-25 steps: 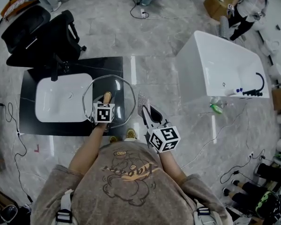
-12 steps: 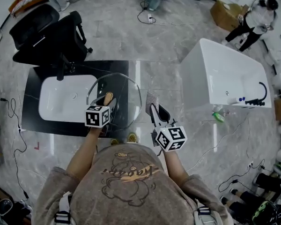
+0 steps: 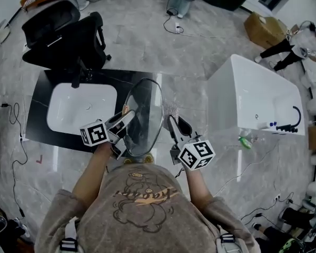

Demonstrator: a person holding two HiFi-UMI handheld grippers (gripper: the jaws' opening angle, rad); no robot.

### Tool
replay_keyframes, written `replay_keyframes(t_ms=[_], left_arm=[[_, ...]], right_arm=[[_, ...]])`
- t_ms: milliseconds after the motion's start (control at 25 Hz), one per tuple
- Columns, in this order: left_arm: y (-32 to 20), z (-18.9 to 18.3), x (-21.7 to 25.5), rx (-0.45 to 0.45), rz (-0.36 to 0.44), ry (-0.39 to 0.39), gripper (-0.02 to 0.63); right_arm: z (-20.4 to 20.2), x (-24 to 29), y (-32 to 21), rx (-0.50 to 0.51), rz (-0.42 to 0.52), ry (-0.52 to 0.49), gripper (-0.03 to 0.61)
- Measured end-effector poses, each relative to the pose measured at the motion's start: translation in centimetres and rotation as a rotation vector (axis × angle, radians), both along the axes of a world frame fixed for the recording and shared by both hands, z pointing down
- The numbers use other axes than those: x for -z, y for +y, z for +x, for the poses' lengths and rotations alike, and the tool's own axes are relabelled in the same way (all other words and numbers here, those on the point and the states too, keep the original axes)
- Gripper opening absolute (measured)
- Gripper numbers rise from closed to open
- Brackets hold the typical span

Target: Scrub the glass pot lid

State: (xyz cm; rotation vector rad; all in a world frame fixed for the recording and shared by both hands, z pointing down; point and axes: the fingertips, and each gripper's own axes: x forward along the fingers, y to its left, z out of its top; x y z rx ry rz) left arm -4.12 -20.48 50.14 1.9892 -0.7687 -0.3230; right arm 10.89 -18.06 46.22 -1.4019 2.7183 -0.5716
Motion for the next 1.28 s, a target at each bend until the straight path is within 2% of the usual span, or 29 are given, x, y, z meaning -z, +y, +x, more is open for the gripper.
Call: replay_keyframes(t_ms=[200,560,760,960,1200,1280], left_arm=[[1.0,0.7,0.5,-0.04,-0.002,0.074,0.179],[2.2,1.7,-0.1,-0.117,-0.045,0.158,0.179],[2.5,1.9,0.3,-0.166,-0.059,0.166,0.179],[2.8,2.7,1.0,-0.24,-0.007,0.137,0.179],[2.9,3.9,3.4,-0.298,0.032,0.179,0.179],[2.9,4.2,4.4,-0.307,0.027,0.216,0.179]], right_arm=[[-2.7,2.8,0.3,0.071,0.068,-0.053,0.073],[-3.9,4.1,0.2,0.078,0.091,-0.133,0.075],[-3.9,4.1,-0.5,0.055,0.098,-0.129,0.076],[-4.3,3.2,-1.7,0.045,0.086,-0.106,0.077],[-4.8,2.4,-3.4,0.046,0.083,-0.081,0.078],[-5.0,2.1,-3.8,0.055,0.086,-0.077,0.078]])
